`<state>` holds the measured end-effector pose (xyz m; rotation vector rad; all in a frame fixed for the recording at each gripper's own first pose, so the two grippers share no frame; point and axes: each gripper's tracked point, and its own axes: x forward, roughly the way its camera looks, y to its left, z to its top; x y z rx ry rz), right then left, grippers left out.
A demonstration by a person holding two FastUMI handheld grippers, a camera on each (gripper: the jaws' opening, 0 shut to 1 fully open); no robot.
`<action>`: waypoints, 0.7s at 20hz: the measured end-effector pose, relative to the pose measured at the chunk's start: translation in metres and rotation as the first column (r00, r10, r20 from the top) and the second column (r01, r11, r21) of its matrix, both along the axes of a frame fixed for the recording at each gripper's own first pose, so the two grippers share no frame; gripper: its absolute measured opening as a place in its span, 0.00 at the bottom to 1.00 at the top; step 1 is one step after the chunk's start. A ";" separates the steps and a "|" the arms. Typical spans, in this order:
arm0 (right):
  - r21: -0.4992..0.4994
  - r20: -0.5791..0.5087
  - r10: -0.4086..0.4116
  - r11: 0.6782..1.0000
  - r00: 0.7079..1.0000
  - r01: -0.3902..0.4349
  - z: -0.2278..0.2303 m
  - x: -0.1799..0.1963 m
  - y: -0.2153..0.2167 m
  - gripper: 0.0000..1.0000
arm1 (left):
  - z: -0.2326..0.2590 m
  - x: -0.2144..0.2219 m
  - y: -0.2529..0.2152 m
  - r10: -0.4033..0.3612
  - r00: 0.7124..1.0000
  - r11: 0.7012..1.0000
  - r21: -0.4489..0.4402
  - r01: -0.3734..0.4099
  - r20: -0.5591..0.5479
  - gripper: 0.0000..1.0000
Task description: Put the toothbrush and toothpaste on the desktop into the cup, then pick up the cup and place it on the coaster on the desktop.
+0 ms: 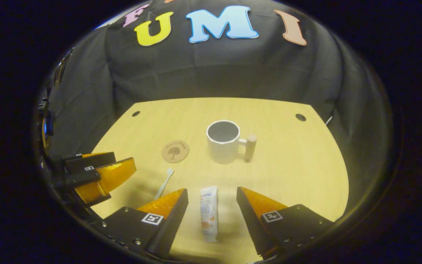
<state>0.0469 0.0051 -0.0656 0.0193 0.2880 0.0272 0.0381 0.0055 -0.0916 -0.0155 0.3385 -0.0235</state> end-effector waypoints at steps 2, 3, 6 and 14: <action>0.016 -0.056 0.008 1.000 0.998 -0.007 -0.013 0.008 0.001 0.82 | -0.018 0.005 -0.002 -0.011 0.998 1.000 -0.002 0.011 -0.055 0.98; 0.023 -0.079 0.012 1.000 0.997 -0.010 -0.018 0.009 0.001 0.82 | -0.026 0.007 -0.004 -0.017 0.997 1.000 -0.002 0.017 -0.077 0.99; 0.037 -0.154 0.016 0.999 0.988 -0.011 -0.034 0.017 0.000 0.74 | -0.046 0.014 -0.005 -0.029 0.989 1.000 -0.006 0.029 -0.144 0.99; 0.034 -0.289 0.032 0.999 0.957 -0.023 -0.064 0.036 0.004 0.74 | -0.094 0.034 -0.005 -0.035 0.944 0.999 -0.046 0.021 -0.327 0.97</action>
